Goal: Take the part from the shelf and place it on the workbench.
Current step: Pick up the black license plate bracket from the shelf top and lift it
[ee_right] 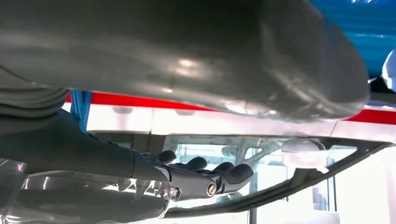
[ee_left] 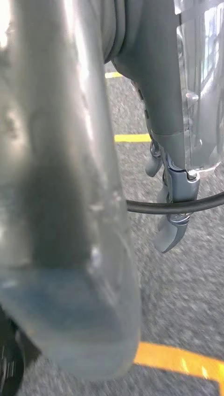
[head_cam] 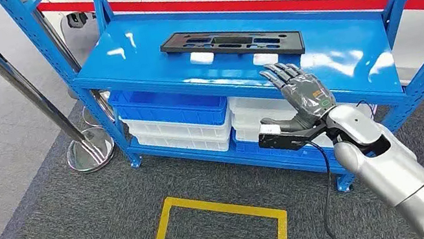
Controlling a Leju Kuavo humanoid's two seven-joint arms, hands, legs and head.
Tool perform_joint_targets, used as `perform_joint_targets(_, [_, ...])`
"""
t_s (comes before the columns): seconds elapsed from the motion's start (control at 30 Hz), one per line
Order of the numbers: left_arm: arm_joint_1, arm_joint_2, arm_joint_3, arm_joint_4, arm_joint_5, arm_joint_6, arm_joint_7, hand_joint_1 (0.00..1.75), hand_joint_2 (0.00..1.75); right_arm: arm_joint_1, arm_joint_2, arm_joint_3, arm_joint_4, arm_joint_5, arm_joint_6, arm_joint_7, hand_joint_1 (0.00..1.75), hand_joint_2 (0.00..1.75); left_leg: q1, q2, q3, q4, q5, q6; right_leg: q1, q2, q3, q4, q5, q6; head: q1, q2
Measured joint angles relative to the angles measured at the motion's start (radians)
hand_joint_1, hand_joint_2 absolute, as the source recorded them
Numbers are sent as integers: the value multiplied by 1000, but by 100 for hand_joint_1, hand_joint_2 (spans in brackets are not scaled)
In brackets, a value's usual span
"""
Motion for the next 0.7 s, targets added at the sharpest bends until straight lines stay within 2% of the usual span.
perform_joint_targets(0.07, [-1,1,1,0,0,0,0,0,0,-3,0,1,1,-1,0,0,0,0,-5,0,8,-21,-4,4,2,0,-3,0,-1,5,0,0])
perform_joint_targets(0.13, [-2,4,1,0,0,1,0,0,0,-5,0,4,2,-2,0,0,0,0,-11,0,15,-43,-11,11,3,0,-5,-4,-2,16,0,0])
perform_joint_targets(0.2, [-2,5,1,0,0,1,0,0,0,-5,-1,5,2,-2,-1,-1,0,0,-5,0,23,-58,-11,19,3,0,-3,-1,-9,25,0,0])
perform_joint_targets(0.23, [-2,5,1,0,-1,1,0,0,0,-7,-2,6,1,-3,-2,-1,0,0,-2,0,30,-66,-10,25,3,0,-13,22,-23,29,0,0])
perform_joint_targets(0.27, [-2,5,1,0,-1,1,1,0,0,-8,-4,5,1,-4,-2,-1,0,0,0,0,37,-72,-10,30,3,0,-32,62,-43,31,0,0])
perform_joint_targets(0.33, [-3,5,1,0,-2,0,1,0,0,-5,-9,5,1,-6,-2,-1,0,0,-2,-1,43,-74,-14,38,3,1,-108,190,-91,35,0,0])
perform_joint_targets(0.37, [-3,5,1,0,-3,0,0,0,0,-1,-12,5,1,-6,-3,-1,0,0,-2,-2,46,-73,-18,40,3,1,-143,241,-100,36,0,0])
perform_joint_targets(0.4, [-2,5,1,0,-3,-1,0,0,0,4,-15,5,1,-7,-3,-1,0,0,-3,-2,50,-73,-23,41,3,1,-167,266,-93,37,0,0])
perform_joint_targets(0.43, [-2,5,1,0,-4,-1,0,0,0,7,-17,5,1,-7,-3,-1,0,0,-4,-3,56,-71,-28,40,3,1,-169,248,-62,37,0,0])
perform_joint_targets(0.5, [-1,5,1,1,-7,-2,0,0,0,9,-22,4,0,-8,-5,-1,0,0,-5,-3,71,-67,-43,37,3,1,-124,127,25,32,0,0])
perform_joint_targets(0.53, [-2,5,1,1,-8,-3,0,0,0,9,-24,4,0,-9,-6,-1,0,0,-7,-3,75,-63,-51,33,6,1,-97,65,53,28,0,0])
perform_joint_targets(0.57, [-3,5,1,2,-10,-4,0,0,0,10,-27,3,-1,-10,-7,-1,0,0,-8,-4,77,-60,-56,29,8,1,-80,23,66,24,0,0])
perform_joint_targets(0.6, [-5,5,1,2,-11,-5,-1,0,0,11,-29,3,-2,-10,-8,0,0,0,-9,-4,77,-59,-60,24,11,2,-72,3,66,20,0,0])
perform_joint_targets(0.63, [-6,4,1,3,-13,-6,-1,0,0,12,-31,2,-3,-11,-9,0,0,0,-10,-4,78,-60,-63,20,13,3,-69,-2,61,16,0,0])
perform_joint_targets(0.7, [-7,5,1,3,-15,-7,-1,0,0,15,-34,2,-5,-11,-12,0,0,0,-11,-2,80,-57,-71,10,7,4,-62,-9,57,7,0,0])
